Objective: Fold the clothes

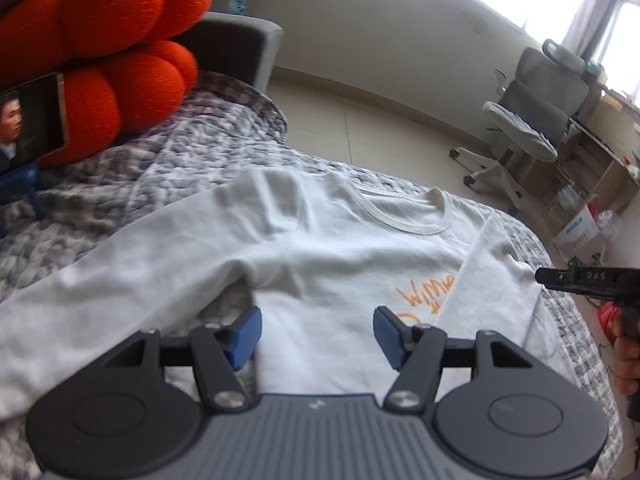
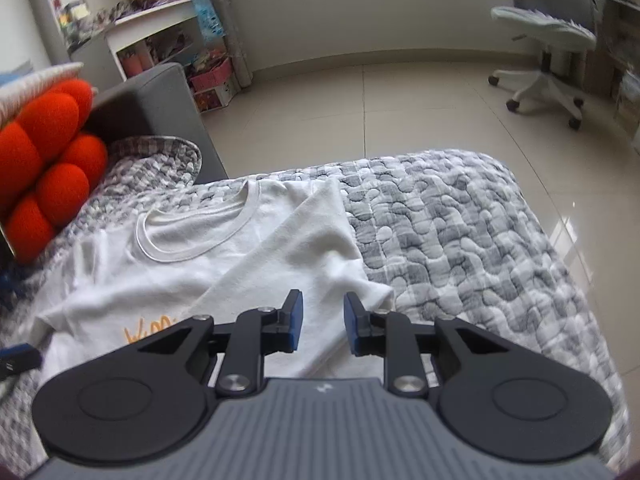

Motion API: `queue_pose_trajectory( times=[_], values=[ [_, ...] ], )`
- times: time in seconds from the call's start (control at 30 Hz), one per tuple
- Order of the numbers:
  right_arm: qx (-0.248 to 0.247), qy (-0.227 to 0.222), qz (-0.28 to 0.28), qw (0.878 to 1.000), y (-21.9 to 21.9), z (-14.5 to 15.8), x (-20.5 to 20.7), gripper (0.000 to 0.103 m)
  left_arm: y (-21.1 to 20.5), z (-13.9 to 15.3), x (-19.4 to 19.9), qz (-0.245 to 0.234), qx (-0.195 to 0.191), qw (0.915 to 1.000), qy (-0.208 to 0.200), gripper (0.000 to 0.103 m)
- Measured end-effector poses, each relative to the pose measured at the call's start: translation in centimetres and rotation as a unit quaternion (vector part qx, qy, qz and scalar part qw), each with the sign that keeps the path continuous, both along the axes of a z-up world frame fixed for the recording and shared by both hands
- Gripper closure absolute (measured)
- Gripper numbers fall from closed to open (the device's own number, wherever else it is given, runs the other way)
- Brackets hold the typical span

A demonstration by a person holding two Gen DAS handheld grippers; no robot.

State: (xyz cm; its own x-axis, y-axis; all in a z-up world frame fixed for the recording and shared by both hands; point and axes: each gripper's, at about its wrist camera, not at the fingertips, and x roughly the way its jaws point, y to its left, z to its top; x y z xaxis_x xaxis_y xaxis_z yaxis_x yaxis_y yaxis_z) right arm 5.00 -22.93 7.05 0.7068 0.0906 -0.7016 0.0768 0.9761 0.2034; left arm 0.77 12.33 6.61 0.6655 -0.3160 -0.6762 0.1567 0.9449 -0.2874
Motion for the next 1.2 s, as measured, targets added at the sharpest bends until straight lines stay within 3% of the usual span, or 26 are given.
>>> queue_pose_trajectory(
  times=[0.2, 0.33, 0.37, 0.5, 0.6, 0.83, 1.03, 1.2],
  values=[
    [-0.015, 0.008, 0.004, 1.000, -0.6, -0.3, -0.3, 0.078, -0.6, 0.0, -3.8, -0.052, -0.013, 0.9985, 0.007, 0.042],
    [-0.018, 0.006, 0.010, 1.000, -0.7, -0.2, -0.7, 0.078, -2.4, -1.2, -6.1, -0.101, 0.021, 0.9945, 0.017, 0.043],
    [-0.018, 0.007, 0.012, 1.000, -0.6, -0.2, -0.7, 0.078, -2.8, -1.7, -6.5, -0.113, 0.031, 0.9928, 0.022, 0.047],
    [-0.031, 0.010, 0.024, 0.999, 0.1, -0.5, -0.5, 0.078, -4.1, -2.6, -7.2, -0.140, 0.080, 0.9867, 0.022, 0.089],
    [-0.029, 0.015, 0.030, 0.999, 0.3, -0.7, -0.3, 0.078, -3.9, -2.3, -7.4, -0.144, 0.067, 0.9872, 0.017, 0.098],
    [-0.040, 0.020, 0.045, 0.998, 0.8, -1.0, -0.1, 0.078, -2.0, -1.0, -9.0, -0.109, 0.031, 0.9935, -0.008, 0.100],
    [-0.068, 0.041, 0.062, 0.995, 1.8, -2.0, 0.4, 0.075, -2.4, -2.0, -8.2, -0.108, 0.054, 0.9927, 0.006, 0.099],
    [-0.064, 0.042, 0.059, 0.995, 1.5, -2.1, 0.6, 0.075, -1.9, -2.8, -7.7, -0.104, 0.054, 0.9929, 0.024, 0.092]
  ],
)
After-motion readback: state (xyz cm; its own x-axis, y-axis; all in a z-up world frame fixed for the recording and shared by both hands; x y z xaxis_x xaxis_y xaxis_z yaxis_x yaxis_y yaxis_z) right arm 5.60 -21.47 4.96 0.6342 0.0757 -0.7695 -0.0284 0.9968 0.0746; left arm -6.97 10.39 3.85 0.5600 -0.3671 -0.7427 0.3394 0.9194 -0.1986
